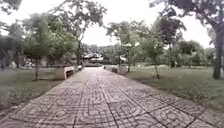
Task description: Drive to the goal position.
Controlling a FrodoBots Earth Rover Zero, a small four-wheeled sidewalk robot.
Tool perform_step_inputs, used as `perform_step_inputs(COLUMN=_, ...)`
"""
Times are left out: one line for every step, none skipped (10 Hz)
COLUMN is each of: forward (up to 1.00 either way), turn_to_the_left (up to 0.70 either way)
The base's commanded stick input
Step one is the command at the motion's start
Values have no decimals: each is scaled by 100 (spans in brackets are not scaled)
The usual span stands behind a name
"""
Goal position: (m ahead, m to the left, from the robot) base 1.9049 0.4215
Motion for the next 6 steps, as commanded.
perform_step_inputs(forward=100, turn_to_the_left=27)
perform_step_inputs(forward=100, turn_to_the_left=27)
perform_step_inputs(forward=100, turn_to_the_left=27)
perform_step_inputs(forward=100, turn_to_the_left=27)
perform_step_inputs(forward=60, turn_to_the_left=16)
perform_step_inputs(forward=0, turn_to_the_left=0)
